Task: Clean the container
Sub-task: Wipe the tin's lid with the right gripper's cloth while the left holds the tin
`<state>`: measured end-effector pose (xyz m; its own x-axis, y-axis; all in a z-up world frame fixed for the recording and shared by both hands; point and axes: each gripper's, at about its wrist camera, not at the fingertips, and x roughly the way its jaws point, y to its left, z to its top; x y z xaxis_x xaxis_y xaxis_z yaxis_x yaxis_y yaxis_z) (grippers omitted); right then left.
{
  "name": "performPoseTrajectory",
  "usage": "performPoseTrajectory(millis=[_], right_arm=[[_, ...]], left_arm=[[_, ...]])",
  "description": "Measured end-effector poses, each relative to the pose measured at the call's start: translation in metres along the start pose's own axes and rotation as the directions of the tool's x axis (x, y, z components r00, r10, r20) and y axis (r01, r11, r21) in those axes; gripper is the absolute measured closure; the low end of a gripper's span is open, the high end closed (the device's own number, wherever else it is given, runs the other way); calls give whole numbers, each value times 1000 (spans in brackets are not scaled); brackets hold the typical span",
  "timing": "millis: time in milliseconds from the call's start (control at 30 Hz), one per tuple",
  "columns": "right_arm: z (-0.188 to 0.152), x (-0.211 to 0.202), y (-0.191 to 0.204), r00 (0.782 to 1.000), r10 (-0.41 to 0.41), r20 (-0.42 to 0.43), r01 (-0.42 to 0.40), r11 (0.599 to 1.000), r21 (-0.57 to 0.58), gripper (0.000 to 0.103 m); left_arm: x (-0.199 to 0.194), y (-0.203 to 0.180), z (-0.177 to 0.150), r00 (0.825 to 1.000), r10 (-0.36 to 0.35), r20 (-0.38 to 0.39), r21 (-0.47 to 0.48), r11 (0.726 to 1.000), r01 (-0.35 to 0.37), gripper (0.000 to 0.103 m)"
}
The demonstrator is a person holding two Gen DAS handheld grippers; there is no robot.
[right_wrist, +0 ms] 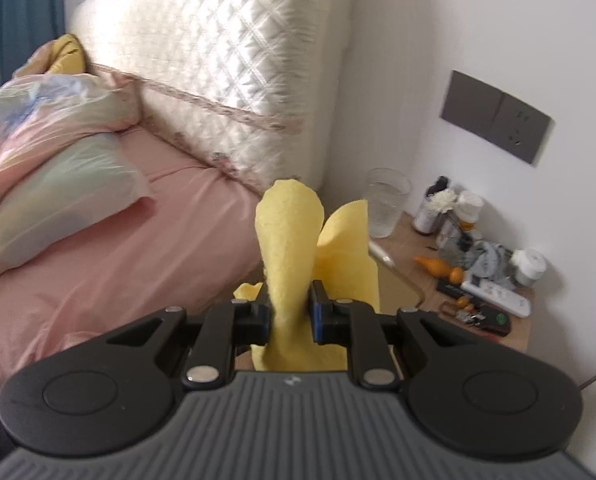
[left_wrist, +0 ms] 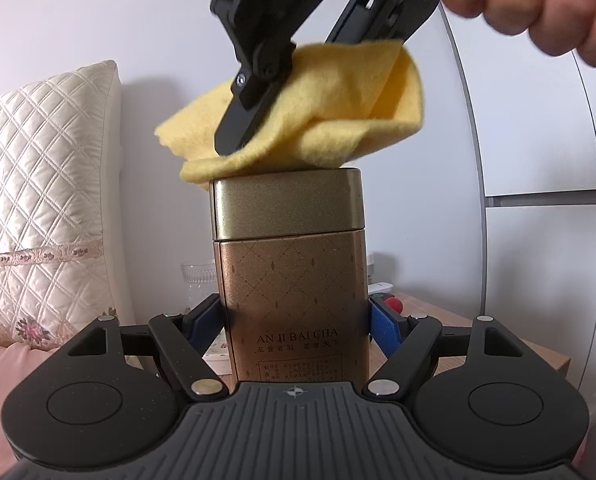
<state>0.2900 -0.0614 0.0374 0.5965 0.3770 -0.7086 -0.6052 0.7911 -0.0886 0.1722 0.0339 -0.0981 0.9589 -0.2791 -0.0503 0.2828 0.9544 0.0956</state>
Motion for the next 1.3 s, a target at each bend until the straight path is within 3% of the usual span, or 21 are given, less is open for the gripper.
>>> performPoseTrajectory(millis=[633, 800, 1300], right_arm=[[-5, 2, -24, 999, -3, 32, 2, 1000, 29, 84], [-10, -11, -8, 997, 67, 27, -68, 997, 38, 84], [-10, -3, -24, 997, 25, 68, -28, 999, 33, 84]], left_arm=[[1, -1, 1, 1000, 11, 0, 6, 1000, -11, 23], [1, -1, 2, 1000, 12, -5, 4, 1000, -12, 23], [5, -6, 5, 999, 35, -8, -2, 999, -35, 23]])
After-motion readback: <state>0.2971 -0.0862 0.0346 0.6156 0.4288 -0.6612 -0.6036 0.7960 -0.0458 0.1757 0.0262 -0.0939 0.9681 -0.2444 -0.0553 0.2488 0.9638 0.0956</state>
